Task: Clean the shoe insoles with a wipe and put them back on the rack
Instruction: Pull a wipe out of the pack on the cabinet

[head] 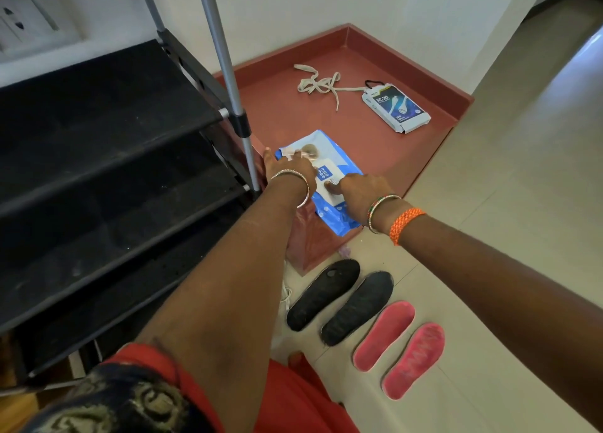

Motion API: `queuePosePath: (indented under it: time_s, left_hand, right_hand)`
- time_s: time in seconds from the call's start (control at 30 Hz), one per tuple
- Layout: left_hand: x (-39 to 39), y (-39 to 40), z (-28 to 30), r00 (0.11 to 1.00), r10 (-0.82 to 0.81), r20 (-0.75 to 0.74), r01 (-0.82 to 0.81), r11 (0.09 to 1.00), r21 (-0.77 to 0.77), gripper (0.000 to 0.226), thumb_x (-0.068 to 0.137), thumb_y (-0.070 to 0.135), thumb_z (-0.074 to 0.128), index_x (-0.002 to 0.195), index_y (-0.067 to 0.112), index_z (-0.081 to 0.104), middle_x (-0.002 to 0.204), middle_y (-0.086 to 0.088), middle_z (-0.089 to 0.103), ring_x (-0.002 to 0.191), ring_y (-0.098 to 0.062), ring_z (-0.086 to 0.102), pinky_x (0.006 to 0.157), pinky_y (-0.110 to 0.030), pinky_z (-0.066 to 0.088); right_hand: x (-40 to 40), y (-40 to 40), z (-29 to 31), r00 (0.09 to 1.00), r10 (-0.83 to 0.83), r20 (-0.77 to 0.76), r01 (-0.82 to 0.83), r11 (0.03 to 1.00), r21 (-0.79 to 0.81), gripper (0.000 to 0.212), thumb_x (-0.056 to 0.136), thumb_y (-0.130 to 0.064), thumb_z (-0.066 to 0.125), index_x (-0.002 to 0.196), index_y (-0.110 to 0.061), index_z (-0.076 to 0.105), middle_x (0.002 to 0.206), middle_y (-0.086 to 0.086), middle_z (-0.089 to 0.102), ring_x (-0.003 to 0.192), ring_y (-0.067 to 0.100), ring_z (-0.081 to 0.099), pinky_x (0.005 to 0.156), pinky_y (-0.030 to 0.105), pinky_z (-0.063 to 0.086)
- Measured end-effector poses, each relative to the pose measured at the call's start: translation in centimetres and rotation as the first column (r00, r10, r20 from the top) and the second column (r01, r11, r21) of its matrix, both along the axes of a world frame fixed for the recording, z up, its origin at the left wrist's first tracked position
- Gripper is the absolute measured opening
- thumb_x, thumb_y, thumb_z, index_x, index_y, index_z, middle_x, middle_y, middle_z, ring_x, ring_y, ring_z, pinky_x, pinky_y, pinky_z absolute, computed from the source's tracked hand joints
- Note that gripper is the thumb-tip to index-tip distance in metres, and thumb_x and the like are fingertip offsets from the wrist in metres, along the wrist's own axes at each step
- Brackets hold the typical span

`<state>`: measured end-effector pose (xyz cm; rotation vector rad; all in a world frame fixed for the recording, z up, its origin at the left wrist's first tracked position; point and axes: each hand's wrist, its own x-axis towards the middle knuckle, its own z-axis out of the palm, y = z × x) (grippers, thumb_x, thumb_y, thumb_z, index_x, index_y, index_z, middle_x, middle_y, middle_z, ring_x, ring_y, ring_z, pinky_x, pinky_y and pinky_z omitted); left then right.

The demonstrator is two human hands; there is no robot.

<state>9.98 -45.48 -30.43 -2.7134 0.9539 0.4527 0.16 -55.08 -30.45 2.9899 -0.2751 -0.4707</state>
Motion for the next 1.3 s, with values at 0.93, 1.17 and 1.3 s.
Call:
queuePosePath:
  time_s: [0.93,1.17,1.3]
  left_hand:
    - [7.8,-2.3,-4.0,0.931,0.315,0.187,-0.294,0.947,-0.130,0.056,0.102,0.030,0.030,0.151,0.021,0.005,0.158,-0.015,-0.005,0.144,-0.039,-0.007,0.115,-0.050,-0.003]
    - [0.8,-0.1,-3.6,0.966,0.255,0.046,-0.157,0.716,-0.680,0.057,0.090,0.021,0.044,0.145,0.014,0.030,0.154,-0.014,0.024,0.137,-0.030,0.029,0.114,-0.050,0.016]
    - [-7.7,3.3,-5.4,0.980,0.035,0.195,0.173,0.324,-0.930,0.018,0.070,0.017,0.044,0.081,0.010,0.056,0.078,-0.011,0.058,0.075,-0.028,0.051,0.068,-0.037,0.038]
  right_hand:
    - [4.8,-6.5,-4.6,0.600,-0.731,0.323,0.411,0.629,0.660,0.005,0.076,-0.016,0.059,0.077,-0.015,0.064,0.083,-0.004,0.066,0.090,0.021,0.057,0.088,0.037,0.042]
    - [1.0,-5.2,-3.8,0.141,-0.826,0.546,0.056,0.557,0.828,0.017,0.067,-0.017,0.054,0.082,-0.013,0.062,0.075,0.009,0.059,0.068,0.017,0.053,0.065,0.027,0.045]
    - [-4.8,-1.1,-9.5,0.051,-0.873,0.486,0.087,0.488,0.868,0.013,0.065,-0.008,0.054,0.076,-0.015,0.054,0.065,0.007,0.048,0.059,0.017,0.044,0.058,0.031,0.040]
